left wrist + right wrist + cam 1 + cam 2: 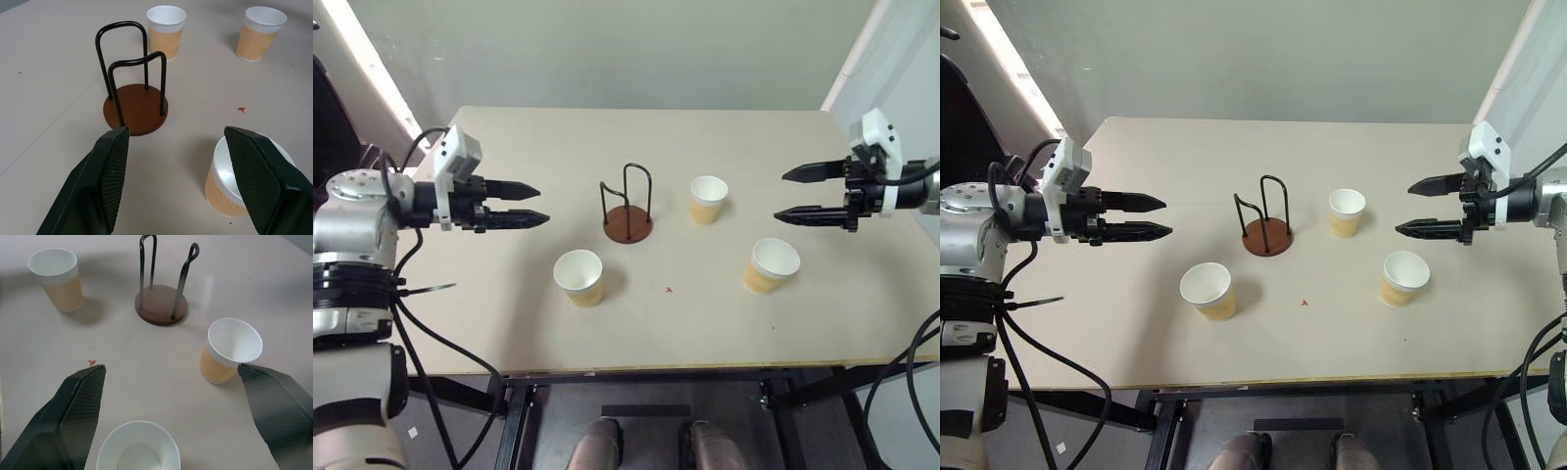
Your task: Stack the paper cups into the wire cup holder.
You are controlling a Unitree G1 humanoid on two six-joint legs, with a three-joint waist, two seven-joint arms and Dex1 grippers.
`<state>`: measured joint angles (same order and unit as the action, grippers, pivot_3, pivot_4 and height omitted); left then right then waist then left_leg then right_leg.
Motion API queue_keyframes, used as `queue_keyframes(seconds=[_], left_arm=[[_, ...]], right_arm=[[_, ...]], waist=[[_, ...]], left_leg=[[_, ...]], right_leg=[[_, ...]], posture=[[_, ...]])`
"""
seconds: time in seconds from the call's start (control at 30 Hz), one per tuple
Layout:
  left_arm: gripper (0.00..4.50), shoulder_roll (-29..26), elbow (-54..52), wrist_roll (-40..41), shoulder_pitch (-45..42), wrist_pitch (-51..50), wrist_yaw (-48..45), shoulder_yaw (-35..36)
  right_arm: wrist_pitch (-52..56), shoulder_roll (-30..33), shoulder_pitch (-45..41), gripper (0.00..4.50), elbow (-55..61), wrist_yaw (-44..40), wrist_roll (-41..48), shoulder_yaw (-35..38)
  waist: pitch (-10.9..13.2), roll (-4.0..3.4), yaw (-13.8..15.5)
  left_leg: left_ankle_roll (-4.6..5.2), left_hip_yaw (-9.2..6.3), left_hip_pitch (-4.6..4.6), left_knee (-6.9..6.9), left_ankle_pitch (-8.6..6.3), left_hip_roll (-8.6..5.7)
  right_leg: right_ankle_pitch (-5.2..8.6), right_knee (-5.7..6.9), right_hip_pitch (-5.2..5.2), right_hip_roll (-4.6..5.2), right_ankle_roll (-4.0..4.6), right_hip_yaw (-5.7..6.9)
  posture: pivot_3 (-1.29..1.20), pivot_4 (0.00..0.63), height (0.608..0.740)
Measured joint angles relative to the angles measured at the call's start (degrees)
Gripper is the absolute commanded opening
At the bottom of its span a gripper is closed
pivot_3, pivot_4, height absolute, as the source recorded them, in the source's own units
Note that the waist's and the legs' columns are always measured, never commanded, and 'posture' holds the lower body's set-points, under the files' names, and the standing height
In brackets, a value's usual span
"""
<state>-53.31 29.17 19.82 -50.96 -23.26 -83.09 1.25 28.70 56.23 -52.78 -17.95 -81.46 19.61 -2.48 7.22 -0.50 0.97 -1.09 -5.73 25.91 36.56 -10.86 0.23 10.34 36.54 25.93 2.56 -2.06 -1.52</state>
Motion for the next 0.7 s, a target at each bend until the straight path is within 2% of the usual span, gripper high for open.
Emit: queue_keyframes(seconds=[0.2,0.33,0.57,0.7], left_arm=[[3.29,2.2,2.9,-2.3,-1.8,3.2,2.4,-0.1],[3.29,7.1,6.3,-5.7,-3.7,6.7,8.4,-0.8],[3.29,15.4,13.0,-10.3,-5.4,12.1,14.8,-3.7],[3.29,17.7,20.2,-11.5,-9.3,15.1,18.5,-3.6]], right_arm=[[2.0,-0.4,1.5,4.50,2.5,0.1,1.8,1.6],[3.4,-2.2,2.7,4.50,7.4,2.3,3.3,2.4],[11.0,-10.6,2.9,4.50,21.3,14.6,4.0,1.7],[13.7,-12.2,3.0,4.50,24.1,18.0,5.0,1.5]], waist=[[0.0,0.00,0.0],[0.0,0.00,0.0],[0.0,0.00,-0.1],[0.0,0.00,-0.1]], left_leg=[[0.04,0.02,-0.01,0.08,0.02,0.00],[0.14,0.02,-0.04,0.23,0.09,-0.01],[0.16,0.04,-0.06,0.46,0.10,-0.01],[0.20,0.04,0.02,0.49,0.09,-0.05]], right_leg=[[0.00,0.08,-0.03,0.00,0.00,0.00],[0.00,0.20,-0.09,0.01,0.01,0.00],[-0.19,0.27,-0.11,0.01,-0.31,0.01],[-0.28,0.20,-0.10,0.02,-0.47,0.01]], posture=[[0.00,0.150,0.740],[0.00,0.150,0.740],[0.00,0.150,0.740],[0.00,0.150,0.740]])
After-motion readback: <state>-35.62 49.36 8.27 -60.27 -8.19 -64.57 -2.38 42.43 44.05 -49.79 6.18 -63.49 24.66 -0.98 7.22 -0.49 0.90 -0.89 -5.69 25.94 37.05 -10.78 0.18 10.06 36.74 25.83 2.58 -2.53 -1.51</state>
